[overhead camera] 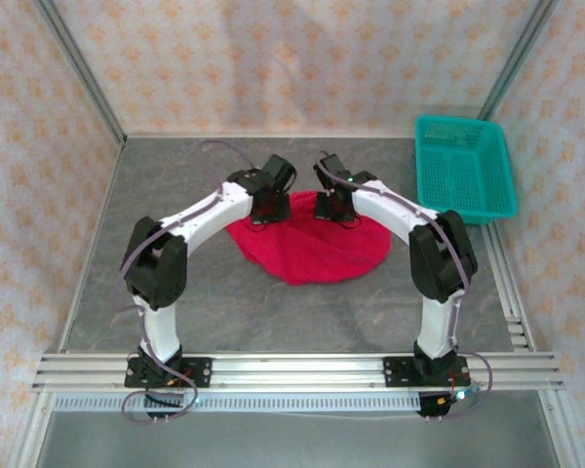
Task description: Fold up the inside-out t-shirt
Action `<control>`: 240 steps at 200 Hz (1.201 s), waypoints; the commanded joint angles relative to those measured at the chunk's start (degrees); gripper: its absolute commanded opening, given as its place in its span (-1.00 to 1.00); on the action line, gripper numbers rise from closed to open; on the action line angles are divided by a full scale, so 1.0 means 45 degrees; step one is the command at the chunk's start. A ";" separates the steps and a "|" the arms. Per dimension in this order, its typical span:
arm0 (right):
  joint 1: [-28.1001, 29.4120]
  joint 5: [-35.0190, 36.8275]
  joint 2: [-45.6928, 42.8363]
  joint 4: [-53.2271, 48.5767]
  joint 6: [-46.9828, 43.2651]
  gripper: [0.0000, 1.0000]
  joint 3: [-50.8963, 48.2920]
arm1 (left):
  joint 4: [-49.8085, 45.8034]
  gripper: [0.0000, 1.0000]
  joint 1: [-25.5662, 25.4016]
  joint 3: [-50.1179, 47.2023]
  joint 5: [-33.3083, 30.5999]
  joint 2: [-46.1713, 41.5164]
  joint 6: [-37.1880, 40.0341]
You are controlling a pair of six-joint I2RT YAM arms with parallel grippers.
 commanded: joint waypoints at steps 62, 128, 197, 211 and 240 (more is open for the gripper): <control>-0.2454 -0.0420 -0.6276 0.0142 -0.0148 -1.00 -0.3440 | 0.0011 -1.00 0.3135 -0.2073 0.1266 -0.5071 -0.0302; -0.2501 -0.0291 -0.5689 0.1085 0.0680 -1.00 -0.6650 | 0.4518 -1.00 0.2681 -0.7358 0.2673 -0.4861 -0.1748; 0.0672 -0.0345 -0.5543 0.1739 0.0840 -0.03 -0.4975 | 0.3936 -1.00 0.2248 -0.7033 0.1973 -0.4816 -0.1446; 0.1409 -0.0543 -0.4462 0.2077 0.1030 0.12 -0.4082 | 0.3586 -1.00 0.2248 -0.6791 0.1807 -0.4929 -0.1309; 0.2606 -0.0705 -0.2598 0.2625 0.1273 0.28 -0.2540 | 0.3061 -1.00 0.2270 -0.6424 0.1620 -0.4998 -0.1062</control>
